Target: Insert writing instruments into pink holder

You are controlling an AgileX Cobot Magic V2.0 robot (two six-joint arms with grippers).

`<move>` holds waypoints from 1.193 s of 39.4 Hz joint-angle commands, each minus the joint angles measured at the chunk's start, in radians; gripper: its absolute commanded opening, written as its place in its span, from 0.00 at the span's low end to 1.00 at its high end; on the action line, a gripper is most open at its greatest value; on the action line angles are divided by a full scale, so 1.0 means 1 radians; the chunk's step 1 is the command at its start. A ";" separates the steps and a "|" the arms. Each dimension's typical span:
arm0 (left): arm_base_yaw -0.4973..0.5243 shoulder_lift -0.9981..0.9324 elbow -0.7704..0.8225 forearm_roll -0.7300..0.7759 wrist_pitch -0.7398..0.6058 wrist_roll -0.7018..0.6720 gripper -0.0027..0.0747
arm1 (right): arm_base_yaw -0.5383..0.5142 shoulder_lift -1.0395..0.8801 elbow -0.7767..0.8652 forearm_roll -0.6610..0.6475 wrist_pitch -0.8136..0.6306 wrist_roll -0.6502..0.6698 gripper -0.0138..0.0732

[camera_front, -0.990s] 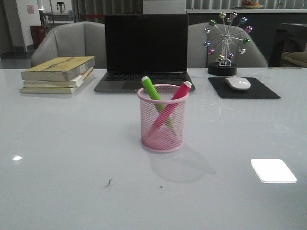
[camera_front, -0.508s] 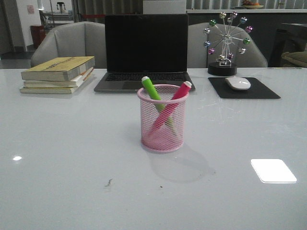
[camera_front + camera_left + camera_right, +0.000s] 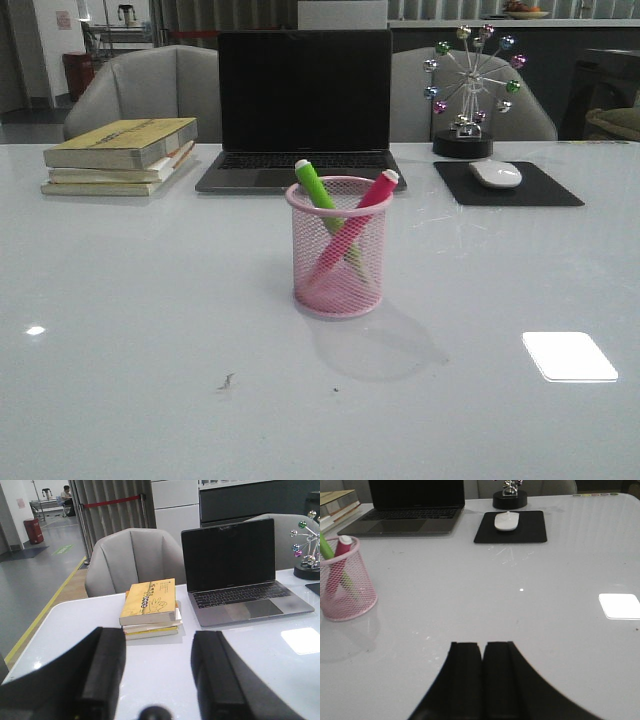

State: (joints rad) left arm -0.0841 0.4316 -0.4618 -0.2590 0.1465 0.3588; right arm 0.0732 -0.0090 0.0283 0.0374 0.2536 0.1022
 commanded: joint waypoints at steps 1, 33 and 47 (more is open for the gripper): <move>0.001 0.005 -0.029 -0.003 -0.081 0.002 0.52 | -0.021 -0.020 0.003 -0.011 -0.144 0.003 0.23; 0.001 0.005 -0.029 -0.003 -0.081 0.002 0.52 | -0.022 -0.020 0.003 -0.012 -0.160 0.003 0.23; 0.001 0.005 -0.022 0.000 -0.081 -0.009 0.48 | -0.022 -0.020 0.003 -0.012 -0.160 0.003 0.23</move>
State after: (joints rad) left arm -0.0841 0.4316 -0.4603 -0.2590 0.1465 0.3588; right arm 0.0579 -0.0090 0.0301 0.0336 0.1835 0.1043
